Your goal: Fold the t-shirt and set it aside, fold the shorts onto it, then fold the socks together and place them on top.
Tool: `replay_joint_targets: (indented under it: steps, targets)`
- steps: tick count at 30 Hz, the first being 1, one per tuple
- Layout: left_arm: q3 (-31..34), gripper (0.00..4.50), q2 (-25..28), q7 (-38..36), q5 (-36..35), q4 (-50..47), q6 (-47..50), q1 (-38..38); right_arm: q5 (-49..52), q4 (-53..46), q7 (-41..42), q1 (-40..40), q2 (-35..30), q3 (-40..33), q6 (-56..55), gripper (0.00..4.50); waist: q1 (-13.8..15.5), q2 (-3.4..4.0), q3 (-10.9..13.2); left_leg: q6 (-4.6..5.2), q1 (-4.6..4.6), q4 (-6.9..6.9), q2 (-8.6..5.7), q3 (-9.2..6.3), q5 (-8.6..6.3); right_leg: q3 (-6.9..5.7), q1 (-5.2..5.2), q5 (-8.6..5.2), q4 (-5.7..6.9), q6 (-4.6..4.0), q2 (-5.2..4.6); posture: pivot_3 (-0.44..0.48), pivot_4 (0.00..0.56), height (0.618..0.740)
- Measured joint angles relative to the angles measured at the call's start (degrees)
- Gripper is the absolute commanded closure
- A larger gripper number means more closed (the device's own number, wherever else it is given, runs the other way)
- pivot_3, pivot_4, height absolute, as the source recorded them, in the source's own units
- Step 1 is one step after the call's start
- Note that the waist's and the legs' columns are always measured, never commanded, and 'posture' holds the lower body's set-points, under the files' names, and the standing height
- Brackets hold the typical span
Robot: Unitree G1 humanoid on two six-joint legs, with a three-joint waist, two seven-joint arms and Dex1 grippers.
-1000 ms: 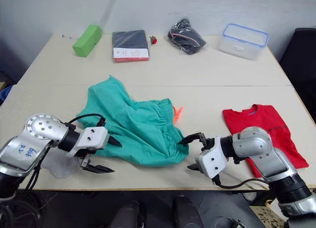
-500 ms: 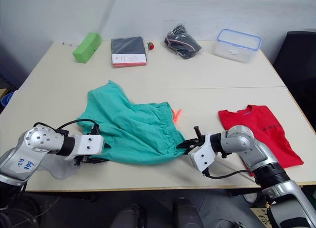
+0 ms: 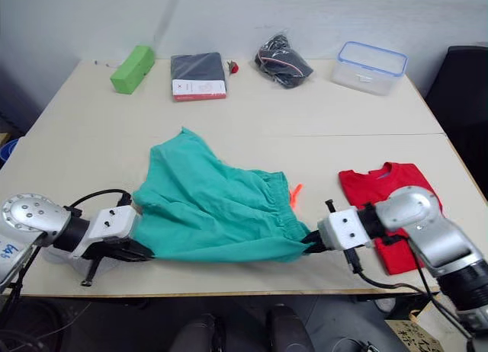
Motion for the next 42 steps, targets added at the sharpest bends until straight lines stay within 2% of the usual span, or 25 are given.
replay_joint_targets:
  steps: [5,7,10,12,14,16,18,20,21,24,26,27,29,32,34,37,39,42]
  targets:
    - [-0.4,4.46,-0.2,-3.0,-4.6,-1.4,2.4,-2.5,7.2,-0.5,1.0,-2.5,1.1,-0.5,13.3,4.50,-0.1,0.01,0.1,-0.03,0.00,-0.01,0.02,0.00,0.02,0.01,-0.01,0.00,0.00,0.00,0.04,0.000,0.150,0.740]
    - [-0.6,4.46,-2.5,-3.0,-6.2,0.3,3.5,-7.5,10.4,0.9,-1.2,-7.0,5.0,-2.3,18.7,4.50,-0.1,-0.01,0.1,-0.05,0.00,0.03,0.00,0.00,0.03,0.01,0.00,0.01,0.04,0.01,0.05,0.000,0.150,0.740]
    - [-1.8,4.46,-7.9,-1.3,-6.4,8.0,3.8,-20.0,9.0,9.0,-6.8,-15.6,10.8,-4.1,21.0,4.50,0.0,-0.08,0.1,-0.05,-0.03,0.08,-0.05,-0.01,0.04,0.00,-0.02,0.05,0.06,0.06,0.07,0.000,0.150,0.740]
    - [-2.8,4.46,-12.5,3.0,-2.8,18.4,1.0,-30.5,5.1,17.5,-10.9,-21.2,13.8,-4.7,19.7,4.50,0.4,-0.13,0.1,-0.03,-0.20,0.18,-0.12,-0.02,0.05,-0.03,-0.17,0.08,0.05,0.12,0.08,0.000,0.150,0.740]
    - [-3.6,4.46,-17.1,10.2,3.1,30.9,-5.2,-41.2,0.8,25.2,-14.8,-26.0,16.1,-5.0,16.3,4.50,0.7,-0.13,0.1,-0.04,-0.61,0.35,-0.10,0.03,0.06,0.01,-0.57,0.12,0.11,0.19,0.06,0.000,0.150,0.740]
    - [-4.0,4.46,-20.3,20.6,10.4,43.4,-15.1,-50.2,-2.7,31.6,-18.3,-30.2,18.3,-5.9,12.3,4.50,0.7,-0.12,0.1,-0.18,-1.53,0.80,-0.09,0.12,0.13,0.04,-1.49,0.16,0.48,0.26,0.02,0.000,0.150,0.740]
    - [-3.5,4.46,-22.9,29.2,14.7,54.1,-23.0,-57.1,-5.4,37.2,-22.7,-33.8,20.1,-7.3,8.5,4.50,0.4,-0.13,0.1,-0.10,-2.41,1.21,-0.10,0.21,0.06,-0.02,-2.41,0.17,0.97,0.28,-0.08,0.000,0.150,0.740]
    - [-2.0,4.46,-24.8,31.9,15.2,60.8,-26.0,-62.1,-6.4,40.7,-25.8,-36.8,21.5,-9.3,6.9,4.50,-0.2,-0.13,0.1,-0.11,-3.13,1.36,-0.16,0.32,0.07,-0.15,-3.21,0.22,1.14,0.36,-0.22,0.000,0.150,0.740]
    - [-1.8,4.46,-24.8,30.2,14.7,61.1,-26.5,-62.4,-6.4,40.5,-25.4,-36.8,21.5,-9.5,6.6,4.50,-0.4,-0.12,0.1,-0.11,-3.11,1.25,-0.18,0.34,0.06,-0.24,-3.25,0.22,1.14,0.36,-0.25,0.000,0.150,0.740]
    - [-2.2,3.89,-23.7,19.8,11.2,54.2,-23.4,-56.8,-6.5,35.3,-19.8,-32.2,20.1,-8.9,5.7,4.50,-1.1,-0.10,0.1,-0.09,-2.99,1.11,-0.08,0.19,0.05,-0.50,-3.22,0.22,1.23,0.36,-0.20,0.000,0.150,0.740]
    - [-4.2,3.25,-19.9,11.2,4.6,37.6,-11.8,-44.5,-6.8,29.0,-17.1,-26.0,19.3,-8.2,6.4,4.50,-2.0,-0.07,0.1,-0.08,-2.98,0.99,-0.04,-0.05,0.04,-0.46,-3.22,0.22,1.26,0.36,-0.11,0.000,0.150,0.740]
    - [-5.6,3.01,-19.6,8.9,2.4,32.7,-8.0,-40.7,-6.9,27.9,-16.4,-24.1,18.7,-8.1,6.8,4.50,-2.1,-0.07,0.1,-0.07,-2.97,1.02,-0.04,-0.19,0.04,-0.44,-3.19,0.22,1.29,0.36,-0.07,0.000,0.150,0.740]
    - [-7.7,2.36,-21.1,8.5,-1.8,22.4,1.4,-35.2,-7.6,25.0,-15.8,-21.4,18.4,-7.8,7.3,4.50,-1.9,-0.05,0.1,-0.08,-3.13,1.08,-0.05,-0.34,0.04,-0.37,-3.23,0.21,1.11,0.35,-0.03,0.000,0.150,0.740]
    - [-9.4,1.46,-25.9,13.3,-5.4,12.1,12.1,-35.1,-7.6,21.1,-15.3,-19.8,18.0,-7.7,8.4,4.50,-1.3,-0.07,0.1,-0.26,-2.96,1.26,-0.19,-0.34,0.15,-0.13,-2.85,0.22,1.01,0.35,-0.08,0.000,0.150,0.740]
    - [-11.6,1.46,-29.8,16.4,-5.9,9.9,17.3,-36.7,-7.6,19.9,-14.9,-19.0,17.4,-7.8,8.9,4.50,-0.8,-0.05,0.1,-0.15,-2.49,1.59,-0.30,-0.34,0.28,-0.06,-2.29,0.34,1.06,0.46,-0.09,0.000,0.150,0.740]
    - [-16.3,1.46,-37.9,21.4,-5.3,11.6,23.3,-42.3,-8.2,19.8,-14.1,-17.8,16.8,-7.7,9.5,4.50,0.1,-0.18,0.3,0.24,-1.19,1.18,-0.45,-0.34,0.27,0.00,-0.88,0.67,0.54,0.48,-0.03,0.000,0.150,0.740]
    - [-17.2,1.46,-41.6,24.0,-5.2,13.8,26.9,-47.0,-8.3,19.2,-13.8,-17.7,16.7,-7.7,9.6,4.50,0.2,-0.18,0.3,0.26,-0.96,1.14,-0.53,-0.33,0.29,0.07,-0.70,0.70,0.54,0.52,-0.05,0.000,0.150,0.740]
    - [-20.3,1.46,-40.4,23.8,-5.0,13.4,30.1,-49.9,-8.4,18.9,-13.6,-17.5,16.7,-7.7,9.8,4.50,-0.3,-0.08,0.2,-0.12,-0.85,0.97,-0.51,-0.25,0.50,0.43,-0.86,0.70,0.61,0.53,0.10,0.000,0.150,0.740]
